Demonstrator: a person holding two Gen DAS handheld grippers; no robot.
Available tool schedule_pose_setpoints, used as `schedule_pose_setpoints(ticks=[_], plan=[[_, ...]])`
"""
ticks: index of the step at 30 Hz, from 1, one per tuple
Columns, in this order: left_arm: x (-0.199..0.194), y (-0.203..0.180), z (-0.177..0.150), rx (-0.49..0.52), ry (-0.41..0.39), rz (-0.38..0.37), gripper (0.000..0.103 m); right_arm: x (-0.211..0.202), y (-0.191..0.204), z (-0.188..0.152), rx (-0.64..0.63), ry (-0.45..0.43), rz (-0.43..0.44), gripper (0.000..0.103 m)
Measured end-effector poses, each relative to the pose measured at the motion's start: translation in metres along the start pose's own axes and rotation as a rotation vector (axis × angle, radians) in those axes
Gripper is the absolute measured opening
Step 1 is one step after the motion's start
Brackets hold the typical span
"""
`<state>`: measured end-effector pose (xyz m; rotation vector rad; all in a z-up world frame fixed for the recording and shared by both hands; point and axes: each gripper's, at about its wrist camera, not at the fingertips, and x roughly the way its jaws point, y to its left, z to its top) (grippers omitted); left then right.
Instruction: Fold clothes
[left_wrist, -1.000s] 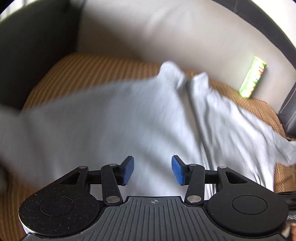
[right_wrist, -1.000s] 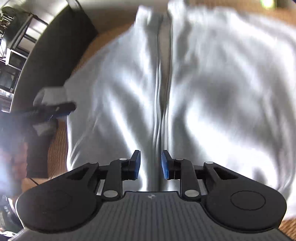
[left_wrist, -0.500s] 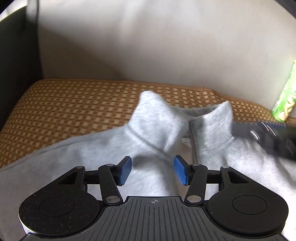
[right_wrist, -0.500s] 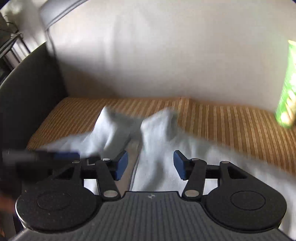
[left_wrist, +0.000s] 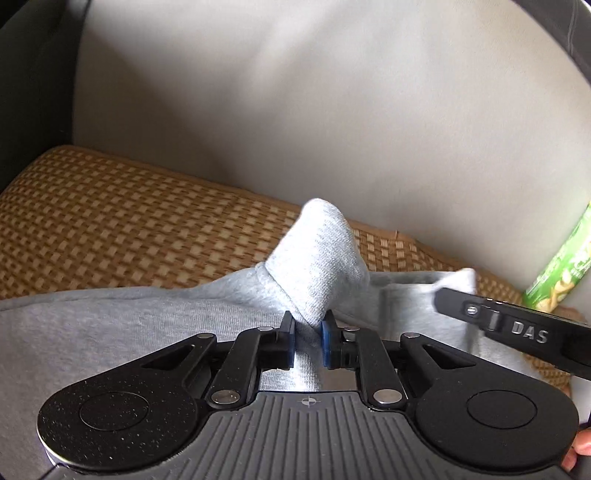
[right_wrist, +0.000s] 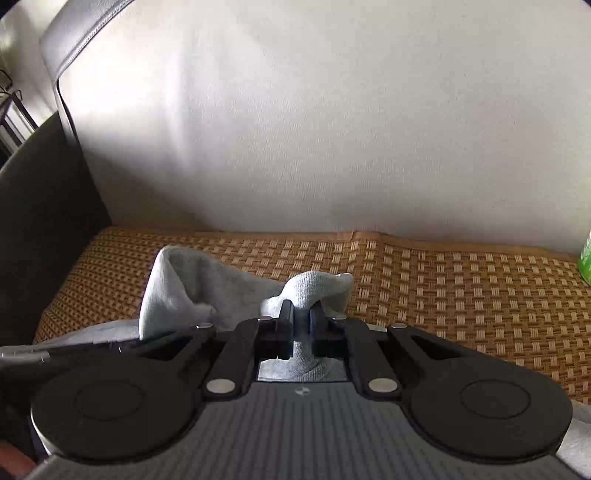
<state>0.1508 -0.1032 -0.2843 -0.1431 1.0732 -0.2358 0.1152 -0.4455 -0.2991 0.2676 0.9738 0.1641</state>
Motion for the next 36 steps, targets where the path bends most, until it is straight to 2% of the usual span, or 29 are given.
schedule_pose_setpoints(ticks=[1,2,3,4,5,7,9,10,11,12,13,15,21,24,26,28,29,31,34,36], plan=[[0.006,-0.005,-0.002,0.022,0.009,0.015,0.041,0.004,-0.001,-0.001,0.011,0.01,0.007,0.01],[0.016,-0.011,-0.006,0.06,0.039,0.039,0.063,0.01,-0.003,-0.003,0.023,0.019,0.008,0.014],[0.022,-0.018,-0.012,0.123,0.061,0.059,0.068,0.017,-0.003,-0.005,0.026,0.028,-0.003,0.019],[0.028,-0.025,-0.018,0.189,0.081,0.079,0.068,0.025,-0.003,-0.008,0.022,0.038,-0.019,0.032],[0.022,-0.025,-0.021,0.2,0.078,0.061,0.068,0.029,-0.002,-0.009,0.009,0.045,-0.036,0.037],[0.008,-0.025,-0.024,0.212,0.065,0.018,0.068,0.014,0.0,-0.012,-0.002,-0.011,-0.064,0.039],[-0.014,-0.013,-0.023,0.13,0.027,-0.033,0.064,-0.009,0.0,-0.015,-0.009,-0.074,-0.063,0.039],[-0.022,-0.008,-0.022,0.088,0.009,-0.05,0.063,-0.017,-0.001,-0.016,-0.018,-0.083,-0.048,0.035],[-0.024,-0.006,-0.021,0.075,0.009,-0.07,0.056,-0.022,-0.001,-0.019,-0.033,-0.063,-0.018,0.03],[-0.024,-0.005,-0.019,0.066,0.011,-0.091,0.047,-0.024,0.001,-0.024,-0.047,-0.034,0.002,0.019],[-0.021,-0.005,-0.019,0.069,0.016,-0.094,0.046,-0.025,0.002,-0.03,-0.058,-0.004,0.011,0.013],[-0.013,-0.007,-0.018,0.079,0.028,-0.096,0.042,-0.022,0.005,-0.043,-0.075,0.03,0.005,0.013],[0.009,-0.01,-0.017,0.109,0.064,-0.102,0.047,-0.008,0.008,-0.049,-0.043,0.008,0.006,0.016],[0.013,-0.008,-0.014,0.109,0.04,-0.075,0.06,-0.005,0.011,-0.038,-0.076,-0.016,-0.001,0.017],[0.022,-0.008,-0.012,0.117,0.06,-0.066,0.06,-0.001,0.014,-0.03,-0.102,-0.01,-0.018,0.026],[0.033,-0.008,-0.012,0.125,0.083,-0.07,0.059,0.014,0.016,-0.021,-0.123,0.031,-0.037,0.026],[0.035,-0.01,-0.013,0.147,0.068,-0.061,0.058,0.022,0.017,-0.022,-0.139,0.045,-0.049,0.026],[0.038,-0.015,-0.018,0.194,0.03,-0.042,0.058,0.04,0.012,-0.023,-0.137,0.074,-0.064,0.019],[0.03,-0.019,-0.019,0.238,0.025,-0.045,0.061,0.054,-0.001,-0.025,-0.085,0.098,-0.052,0.017],[0.012,-0.012,-0.018,0.187,0.014,-0.081,0.059,0.047,-0.011,-0.026,-0.035,0.086,-0.025,0.017]])
